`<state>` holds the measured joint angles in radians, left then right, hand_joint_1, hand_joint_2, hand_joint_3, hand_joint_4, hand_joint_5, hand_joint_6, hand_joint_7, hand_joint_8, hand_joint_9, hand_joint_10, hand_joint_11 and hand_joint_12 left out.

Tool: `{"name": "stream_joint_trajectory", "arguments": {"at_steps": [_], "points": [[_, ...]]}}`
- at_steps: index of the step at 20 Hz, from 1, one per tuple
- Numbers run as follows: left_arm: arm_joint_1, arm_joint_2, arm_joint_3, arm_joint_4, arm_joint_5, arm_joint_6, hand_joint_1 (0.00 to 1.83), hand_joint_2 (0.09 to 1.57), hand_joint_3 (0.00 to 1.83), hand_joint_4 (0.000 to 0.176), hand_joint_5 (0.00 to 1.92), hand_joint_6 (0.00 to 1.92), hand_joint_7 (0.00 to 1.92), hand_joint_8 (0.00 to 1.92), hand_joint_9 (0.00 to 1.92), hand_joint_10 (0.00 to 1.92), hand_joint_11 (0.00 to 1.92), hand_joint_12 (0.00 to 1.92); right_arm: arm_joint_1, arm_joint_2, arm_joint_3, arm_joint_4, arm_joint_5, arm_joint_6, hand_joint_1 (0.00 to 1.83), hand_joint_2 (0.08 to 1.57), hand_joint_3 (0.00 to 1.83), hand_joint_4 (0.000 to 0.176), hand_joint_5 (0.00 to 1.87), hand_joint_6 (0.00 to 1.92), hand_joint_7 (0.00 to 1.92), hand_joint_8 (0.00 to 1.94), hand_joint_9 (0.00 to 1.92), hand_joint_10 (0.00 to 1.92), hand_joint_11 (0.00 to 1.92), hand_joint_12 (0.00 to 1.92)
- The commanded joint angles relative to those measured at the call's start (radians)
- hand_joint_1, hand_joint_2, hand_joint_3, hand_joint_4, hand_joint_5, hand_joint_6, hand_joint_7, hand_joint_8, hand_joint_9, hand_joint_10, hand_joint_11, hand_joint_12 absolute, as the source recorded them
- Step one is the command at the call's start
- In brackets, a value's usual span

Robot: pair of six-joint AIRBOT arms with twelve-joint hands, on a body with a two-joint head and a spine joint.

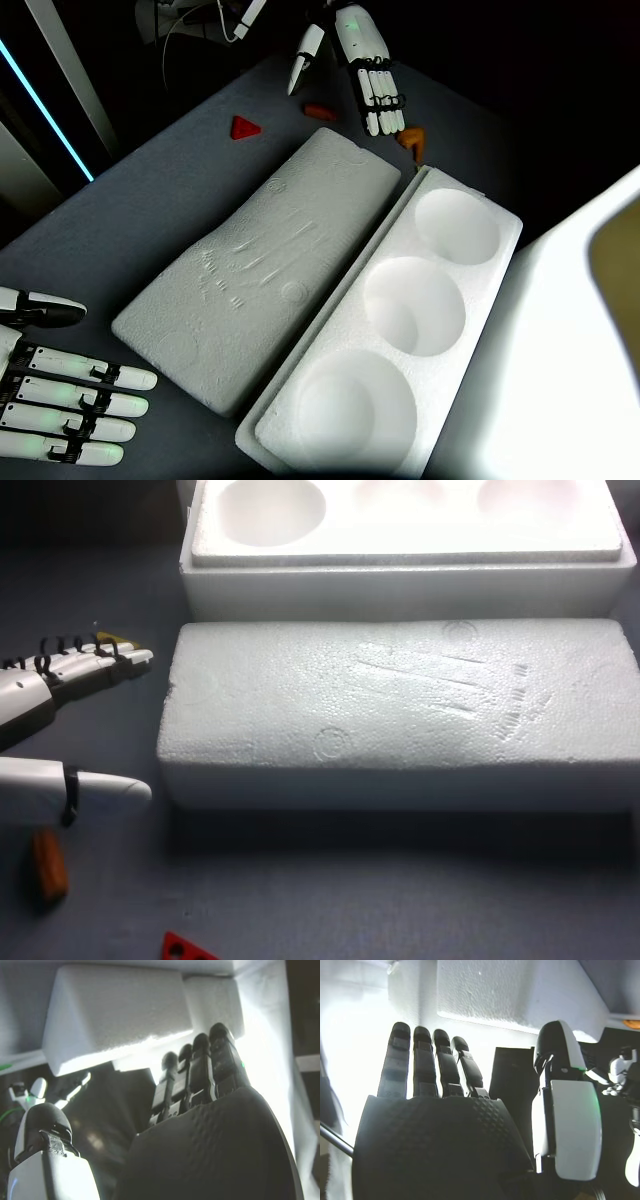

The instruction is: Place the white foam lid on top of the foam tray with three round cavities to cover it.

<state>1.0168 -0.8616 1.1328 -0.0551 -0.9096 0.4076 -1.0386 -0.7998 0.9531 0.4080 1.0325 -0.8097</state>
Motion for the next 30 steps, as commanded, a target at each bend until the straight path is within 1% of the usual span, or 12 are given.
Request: {"name": "stream_joint_trajectory", "arguments": {"at_steps": [1, 6, 10, 13, 18, 19, 20, 22, 25, 27, 30], "points": [[0.000, -0.004, 0.008, -0.034, -0.119, 0.000, 0.38, 0.96, 0.00, 0.000, 0.06, 0.00, 0.00, 0.00, 0.00, 0.00, 0.00, 0.00, 0.000, -0.002, 0.010, 0.010, 0.102, 0.011, 0.55, 1.14, 0.00, 0.000, 0.00, 0.00, 0.00, 0.00, 0.00, 0.00, 0.00, 0.00], [0.000, -0.016, 0.013, -0.041, -0.120, 0.001, 0.41, 0.98, 0.01, 0.000, 0.05, 0.00, 0.00, 0.00, 0.00, 0.00, 0.00, 0.00, -0.003, -0.036, 0.031, 0.042, 0.090, 0.018, 0.51, 1.13, 0.00, 0.000, 0.00, 0.00, 0.00, 0.00, 0.00, 0.00, 0.00, 0.00], [0.000, -0.029, 0.017, -0.042, -0.117, 0.001, 0.45, 0.97, 0.00, 0.000, 0.07, 0.00, 0.00, 0.00, 0.00, 0.00, 0.00, 0.00, -0.002, -0.068, 0.054, 0.068, 0.084, 0.032, 0.53, 1.14, 0.00, 0.000, 0.00, 0.00, 0.00, 0.00, 0.00, 0.00, 0.00, 0.00], [0.000, -0.038, 0.021, -0.045, -0.117, 0.001, 0.44, 0.96, 0.00, 0.000, 0.06, 0.00, 0.00, 0.00, 0.00, 0.00, 0.00, 0.00, -0.002, -0.082, 0.064, 0.078, 0.084, 0.038, 0.50, 1.15, 0.00, 0.000, 0.00, 0.00, 0.00, 0.00, 0.00, 0.00, 0.00, 0.00], [-0.002, -0.060, 0.031, -0.052, -0.115, 0.001, 0.42, 0.95, 0.00, 0.000, 0.07, 0.00, 0.00, 0.00, 0.00, 0.00, 0.00, 0.00, 0.009, -0.106, 0.084, 0.095, 0.084, 0.050, 0.56, 1.14, 0.00, 0.000, 0.00, 0.00, 0.00, 0.00, 0.00, 0.00, 0.07, 0.04], [-0.002, -0.062, 0.033, -0.053, -0.115, 0.001, 0.43, 0.96, 0.00, 0.000, 0.07, 0.00, 0.00, 0.00, 0.00, 0.00, 0.00, 0.00, 0.011, -0.109, 0.087, 0.097, 0.084, 0.050, 0.56, 1.14, 0.00, 0.000, 0.00, 0.00, 0.00, 0.00, 0.00, 0.00, 0.01, 0.22], [-0.002, -0.064, 0.034, -0.053, -0.115, 0.001, 0.42, 0.95, 0.00, 0.000, 0.08, 0.01, 0.00, 0.00, 0.00, 0.00, 0.00, 0.00, 0.013, -0.113, 0.089, 0.100, 0.084, 0.051, 0.59, 1.14, 0.00, 0.000, 0.00, 0.00, 0.00, 0.00, 0.00, 0.00, 0.00, 0.31], [-0.003, -0.069, 0.036, -0.055, -0.116, 0.000, 0.44, 0.95, 0.00, 0.000, 0.08, 0.01, 0.00, 0.00, 0.00, 0.00, 0.00, 0.00, 0.016, -0.120, 0.094, 0.101, 0.084, 0.057, 0.60, 1.15, 0.00, 0.000, 0.00, 0.00, 0.00, 0.00, 0.00, 0.00, 0.00, 0.33], [-0.004, -0.071, 0.036, -0.056, -0.116, 0.000, 0.45, 0.95, 0.00, 0.000, 0.09, 0.01, 0.00, 0.00, 0.00, 0.00, 0.00, 0.00, 0.017, -0.122, 0.096, 0.101, 0.084, 0.059, 0.58, 1.15, 0.00, 0.000, 0.00, 0.00, 0.00, 0.00, 0.00, 0.00, 0.00, 0.02], [-0.006, -0.078, 0.040, -0.056, -0.115, 0.000, 0.45, 0.95, 0.00, 0.000, 0.08, 0.00, 0.00, 0.00, 0.00, 0.00, 0.00, 0.00, 0.025, -0.134, 0.102, 0.102, 0.084, 0.064, 0.53, 1.15, 0.00, 0.000, 0.00, 0.00, 0.00, 0.00, 0.00, 0.00, 0.00, 0.00], [-0.010, -0.083, 0.042, -0.056, -0.115, -0.002, 0.46, 0.97, 0.00, 0.000, 0.10, 0.01, 0.00, 0.00, 0.00, 0.00, 0.00, 0.00, 0.040, -0.147, 0.110, 0.099, 0.081, 0.067, 0.52, 1.14, 0.00, 0.000, 0.00, 0.00, 0.00, 0.00, 0.01, 0.00, 0.04, 0.02]]}}
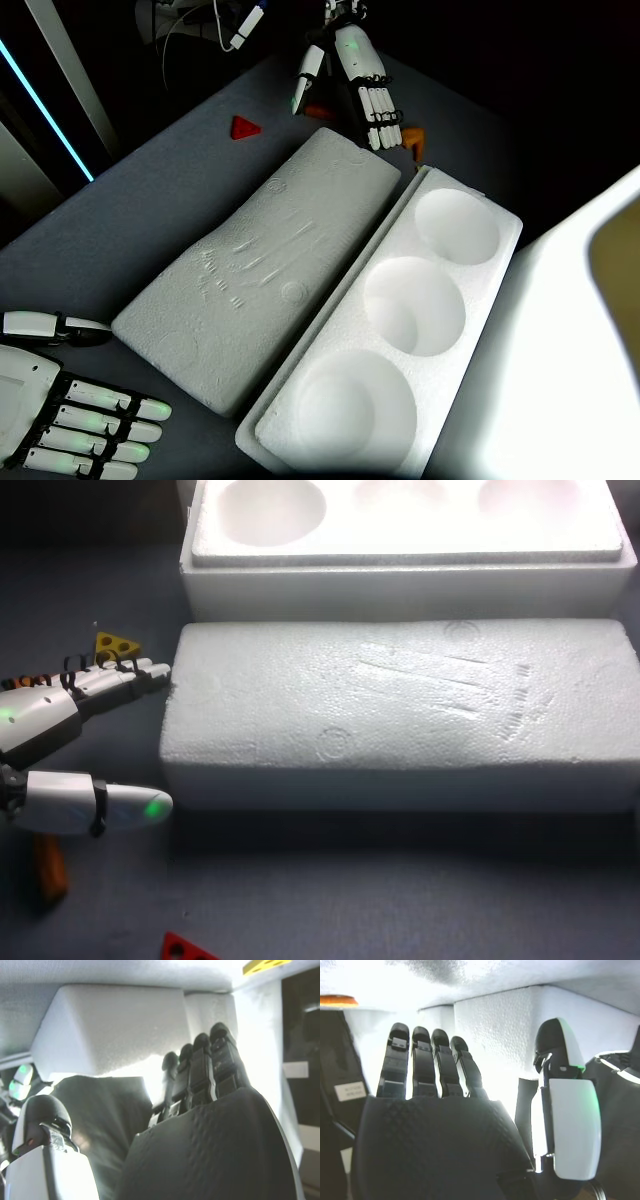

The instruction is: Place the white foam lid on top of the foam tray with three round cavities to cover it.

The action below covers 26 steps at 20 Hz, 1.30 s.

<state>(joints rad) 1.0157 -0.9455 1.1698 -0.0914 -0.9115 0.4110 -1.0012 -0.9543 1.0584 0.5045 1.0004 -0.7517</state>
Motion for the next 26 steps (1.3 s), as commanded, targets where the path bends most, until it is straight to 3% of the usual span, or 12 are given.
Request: {"name": "stream_joint_trajectory", "arguments": {"at_steps": [1, 2, 3, 4, 10, 13, 15, 20, 23, 24, 25, 26], "points": [[-0.010, -0.002, 0.006, -0.019, -0.115, -0.005, 0.47, 0.96, 0.00, 0.000, 0.10, 0.01, 0.00, 0.00, 0.00, 0.00, 0.00, 0.00, 0.010, 0.000, 0.009, 0.000, 0.112, 0.013, 0.51, 1.07, 0.03, 0.000, 0.00, 0.00, 0.00, 0.00, 0.06, 0.02, 0.01, 0.59], [-0.011, -0.004, 0.006, -0.019, -0.116, -0.005, 0.47, 0.96, 0.00, 0.000, 0.12, 0.01, 0.00, 0.00, 0.00, 0.00, 0.00, 0.00, 0.016, -0.006, 0.013, -0.003, 0.112, 0.019, 0.48, 1.06, 0.02, 0.000, 0.00, 0.00, 0.00, 0.00, 0.10, 0.04, 0.00, 1.06], [-0.011, -0.005, 0.007, -0.019, -0.117, -0.006, 0.47, 0.96, 0.00, 0.000, 0.12, 0.01, 0.00, 0.00, 0.00, 0.00, 0.00, 0.00, 0.017, -0.008, 0.015, -0.005, 0.112, 0.022, 0.48, 1.06, 0.02, 0.000, 0.00, 0.00, 0.00, 0.00, 0.10, 0.04, 0.00, 1.06], [-0.014, -0.009, 0.007, -0.019, -0.118, -0.008, 0.45, 0.96, 0.00, 0.000, 0.11, 0.01, 0.00, 0.00, 0.00, 0.00, 0.00, 0.00, 0.024, -0.013, 0.017, -0.010, 0.112, 0.026, 0.42, 1.05, 0.01, 0.000, 0.00, 0.00, 0.01, 0.00, 0.14, 0.05, 0.00, 1.36], [-0.016, -0.019, 0.008, -0.013, -0.123, -0.017, 0.62, 1.02, 0.02, 0.000, 0.15, 0.02, 0.00, 0.00, 0.00, 0.00, 0.00, 0.00, 0.042, -0.023, 0.021, -0.032, 0.110, 0.036, 0.41, 1.09, 0.01, 0.000, 0.02, 0.01, 0.05, 0.00, 0.19, 0.10, 0.00, 1.55], [-0.016, -0.027, 0.010, -0.010, -0.126, -0.025, 0.74, 1.05, 0.02, 0.000, 0.18, 0.03, 0.00, 0.00, 0.00, 0.00, 0.00, 0.00, 0.044, -0.024, 0.021, -0.035, 0.110, 0.039, 0.41, 1.11, 0.01, 0.000, 0.06, 0.02, 0.06, 0.01, 0.19, 0.11, 0.00, 1.51], [-0.016, -0.032, 0.011, -0.009, -0.130, -0.033, 0.74, 1.07, 0.02, 0.000, 0.18, 0.02, 0.00, 0.00, 0.00, 0.00, 0.00, 0.00, 0.044, -0.024, 0.021, -0.037, 0.110, 0.042, 0.40, 1.12, 0.01, 0.000, 0.05, 0.01, 0.07, 0.01, 0.18, 0.13, 0.00, 1.54], [-0.004, -0.016, -0.014, -0.006, -0.184, -0.042, 0.67, 1.08, 0.02, 0.000, 0.18, 0.01, 0.00, 0.00, 0.00, 0.00, 0.00, 0.00, 0.044, -0.005, -0.001, -0.063, 0.132, 0.056, 0.57, 1.16, 0.00, 0.000, 0.04, 0.00, 0.00, 0.00, 0.00, 0.05, 0.00, 1.29], [-0.001, -0.003, -0.031, -0.001, -0.211, -0.043, 0.59, 1.09, 0.02, 0.000, 0.16, 0.00, 0.00, 0.00, 0.00, 0.00, 0.00, 0.00, 0.044, 0.016, -0.023, -0.074, 0.156, 0.056, 0.55, 1.17, 0.01, 0.000, 0.06, 0.01, 0.05, 0.01, 0.09, 0.12, 0.00, 1.59], [0.001, 0.002, -0.041, 0.004, -0.230, -0.047, 0.57, 1.10, 0.02, 0.000, 0.16, 0.00, 0.00, 0.00, 0.00, 0.00, 0.00, 0.00, 0.044, 0.026, -0.037, -0.080, 0.173, 0.056, 0.55, 1.18, 0.00, 0.000, 0.06, 0.00, 0.05, 0.01, 0.04, 0.25, 0.00, 1.65], [0.002, 0.008, -0.051, 0.009, -0.246, -0.050, 0.55, 1.10, 0.02, 0.000, 0.15, 0.00, 0.00, 0.00, 0.00, 0.00, 0.00, 0.00, 0.043, 0.034, -0.048, -0.084, 0.186, 0.057, 0.57, 1.19, 0.00, 0.000, 0.04, 0.00, 0.05, 0.00, 0.01, 0.34, 0.00, 1.65], [0.005, 0.014, -0.060, 0.012, -0.261, -0.051, 0.54, 1.10, 0.02, 0.000, 0.15, 0.00, 0.00, 0.00, 0.00, 0.00, 0.00, 0.00, 0.042, 0.039, -0.062, -0.089, 0.201, 0.057, 0.58, 1.20, 0.00, 0.000, 0.03, 0.00, 0.03, 0.00, 0.00, 0.29, 0.00, 1.58]]}}
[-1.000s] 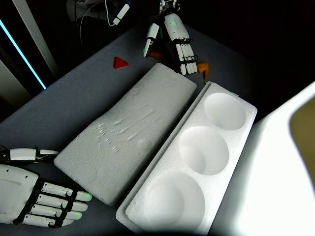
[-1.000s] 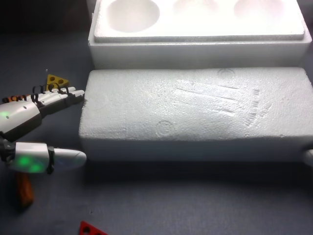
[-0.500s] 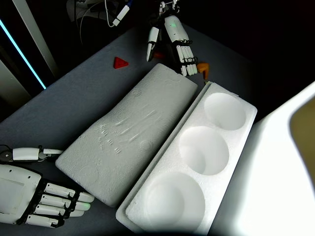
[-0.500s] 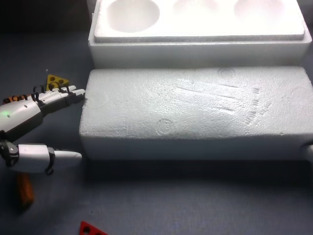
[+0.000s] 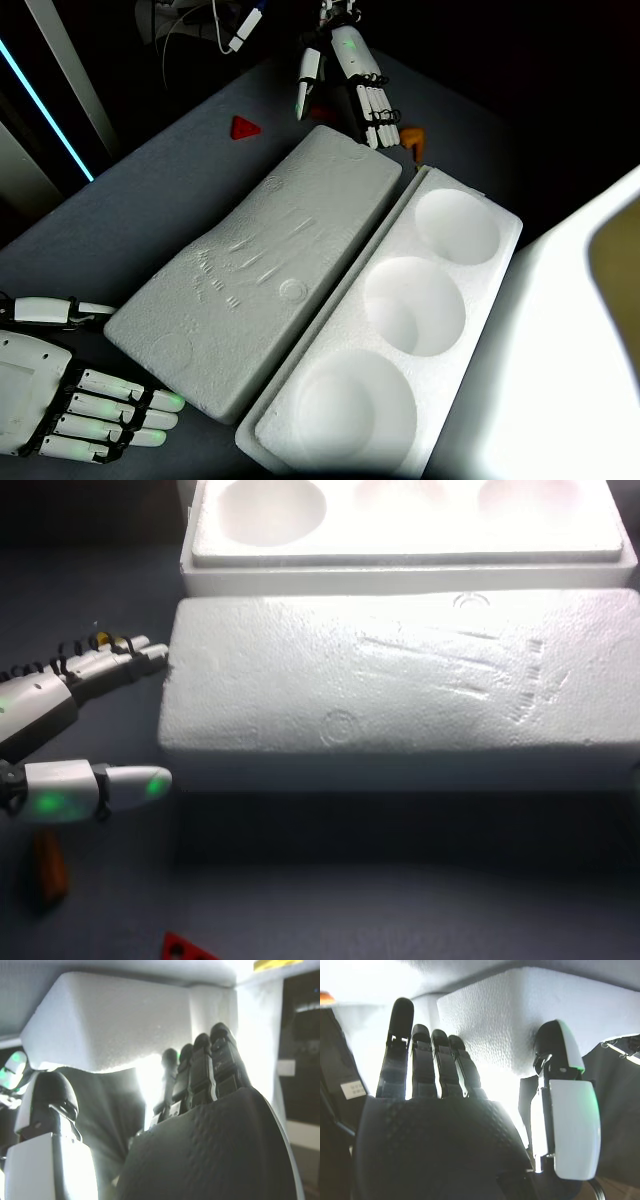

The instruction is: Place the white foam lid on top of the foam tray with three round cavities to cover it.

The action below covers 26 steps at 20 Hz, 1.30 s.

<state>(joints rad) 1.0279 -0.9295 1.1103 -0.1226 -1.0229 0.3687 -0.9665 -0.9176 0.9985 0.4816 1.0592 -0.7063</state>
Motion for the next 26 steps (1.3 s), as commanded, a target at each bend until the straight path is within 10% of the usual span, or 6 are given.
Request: {"name": "stream_joint_trajectory", "arguments": {"at_steps": [1, 5, 8, 15, 25, 26], "points": [[0.000, 0.005, -0.015, 0.044, -0.172, -0.012, 0.56, 1.10, 0.01, 0.000, 0.15, 0.00, 0.00, 0.00, 0.00, 0.00, 0.00, 0.00, 0.003, 0.014, -0.017, -0.071, 0.160, 0.011, 0.54, 1.21, 0.01, 0.000, 0.02, 0.00, 0.02, 0.00, 0.00, 0.28, 0.00, 1.57], [0.029, 0.037, -0.057, 0.046, -0.248, -0.016, 0.48, 1.12, 0.01, 0.000, 0.15, 0.00, 0.00, 0.00, 0.00, 0.00, 0.00, 0.00, -0.029, 0.061, -0.067, -0.097, 0.239, 0.019, 0.49, 1.18, 0.00, 0.000, 0.00, 0.00, 0.01, 0.00, 0.00, 0.26, 0.00, 1.67], [0.031, 0.057, -0.081, 0.061, -0.289, -0.018, 0.45, 1.14, 0.02, 0.000, 0.14, 0.00, 0.00, 0.00, 0.00, 0.00, 0.00, 0.00, -0.056, 0.110, -0.107, -0.125, 0.305, 0.021, 0.48, 1.18, 0.00, 0.000, 0.00, 0.00, 0.00, 0.00, 0.00, 0.09, 0.00, 1.12], [-0.002, 0.104, -0.101, 0.089, -0.350, -0.012, 0.51, 1.13, 0.00, 0.000, 0.15, 0.01, 0.00, 0.00, 0.00, 0.00, 0.00, 0.00, -0.063, 0.174, -0.137, -0.162, 0.398, 0.011, 0.54, 1.12, 0.00, 0.000, 0.00, 0.00, 0.00, 0.00, 0.01, 0.02, 0.00, 0.93], [-0.229, 0.057, -0.009, 0.149, -0.248, -0.008, 0.58, 1.09, 0.00, 0.000, 0.17, 0.01, 0.02, 0.01, 0.00, 0.00, 0.02, 0.01, 0.076, 0.169, -0.060, -0.167, 0.347, 0.009, 0.39, 1.11, 0.00, 0.000, 0.07, 0.02, 0.03, 0.01, 0.04, 0.03, 0.00, 1.60], [-0.246, 0.049, 0.004, 0.149, -0.238, -0.008, 0.59, 1.09, 0.00, 0.000, 0.17, 0.01, 0.01, 0.00, 0.00, 0.00, 0.03, 0.02, 0.099, 0.163, -0.047, -0.167, 0.330, 0.008, 0.40, 1.14, 0.00, 0.000, 0.06, 0.06, 0.11, 0.03, 0.02, 0.38, 0.00, 1.72]]}}
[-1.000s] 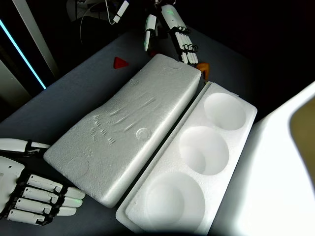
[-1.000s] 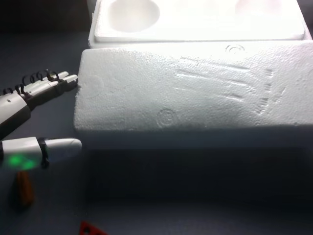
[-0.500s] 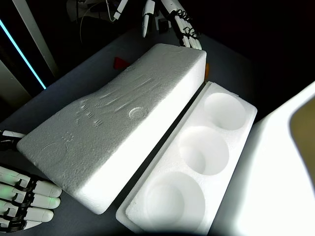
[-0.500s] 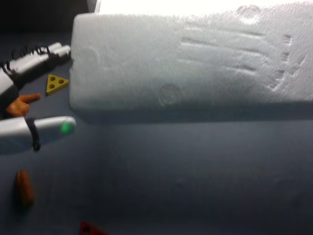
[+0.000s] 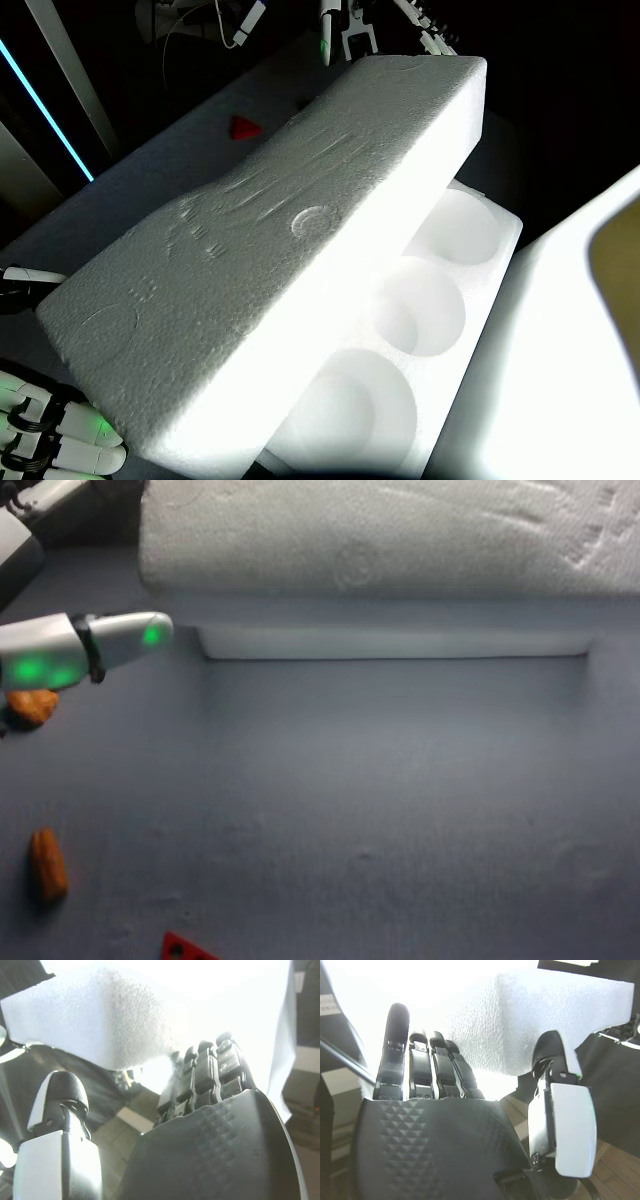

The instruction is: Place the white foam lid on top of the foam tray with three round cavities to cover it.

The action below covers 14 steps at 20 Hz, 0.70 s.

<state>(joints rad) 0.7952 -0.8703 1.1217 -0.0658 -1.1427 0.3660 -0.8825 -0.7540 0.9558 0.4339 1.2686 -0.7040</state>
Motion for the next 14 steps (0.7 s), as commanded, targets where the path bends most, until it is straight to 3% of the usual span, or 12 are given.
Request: {"name": "stream_joint_trajectory", "arguments": {"at_steps": [1, 4, 10, 11, 12, 14], "points": [[-0.023, -0.015, -0.001, 0.092, -0.111, -0.005, 0.60, 1.09, 0.00, 0.000, 0.17, 0.01, 0.02, 0.01, 0.00, 0.00, 0.04, 0.02, 0.028, -0.004, 0.004, -0.119, 0.107, 0.003, 0.42, 1.15, 0.00, 0.000, 0.06, 0.08, 0.14, 0.03, 0.00, 0.52, 0.00, 1.75], [-0.066, -0.046, 0.044, 0.083, -0.079, -0.006, 0.60, 1.08, 0.00, 0.000, 0.16, 0.00, 0.00, 0.00, 0.00, 0.00, 0.00, 0.00, 0.134, -0.044, 0.071, -0.139, 0.001, -0.003, 0.52, 1.13, 0.00, 0.000, 0.07, 0.12, 0.15, 0.03, 0.00, 0.46, 0.00, 1.75], [-0.147, -0.105, 0.142, 0.048, 0.000, -0.006, 0.66, 1.06, 0.00, 0.000, 0.22, 0.02, 0.03, 0.01, 0.00, 0.00, 0.02, 0.01, 0.297, -0.114, 0.182, -0.168, -0.189, -0.026, 0.59, 1.15, 0.00, 0.000, 0.00, 0.22, 0.22, 0.06, 0.00, 0.82, 0.00, 1.84], [-0.161, -0.115, 0.157, 0.048, 0.017, -0.006, 0.67, 1.07, 0.00, 0.000, 0.21, 0.02, 0.03, 0.01, 0.00, 0.00, 0.02, 0.01, 0.317, -0.127, 0.199, -0.171, -0.220, -0.028, 0.61, 1.14, 0.00, 0.000, 0.00, 0.20, 0.21, 0.06, 0.00, 0.82, 0.00, 1.87], [-0.174, -0.126, 0.171, 0.048, 0.034, -0.006, 0.67, 1.07, 0.00, 0.000, 0.21, 0.02, 0.03, 0.01, 0.00, 0.00, 0.05, 0.03, 0.335, -0.137, 0.213, -0.176, -0.243, -0.028, 0.61, 1.13, 0.00, 0.000, 0.00, 0.12, 0.15, 0.04, 0.00, 0.67, 0.00, 1.86], [-0.201, -0.152, 0.206, 0.045, 0.075, -0.015, 0.67, 1.04, 0.01, 0.000, 0.24, 0.01, 0.06, 0.02, 0.01, 0.01, 0.00, 0.90, 0.382, -0.161, 0.241, -0.182, -0.291, -0.040, 0.64, 1.13, 0.00, 0.000, 0.00, 0.08, 0.18, 0.06, 0.00, 0.75, 0.00, 1.86]]}}
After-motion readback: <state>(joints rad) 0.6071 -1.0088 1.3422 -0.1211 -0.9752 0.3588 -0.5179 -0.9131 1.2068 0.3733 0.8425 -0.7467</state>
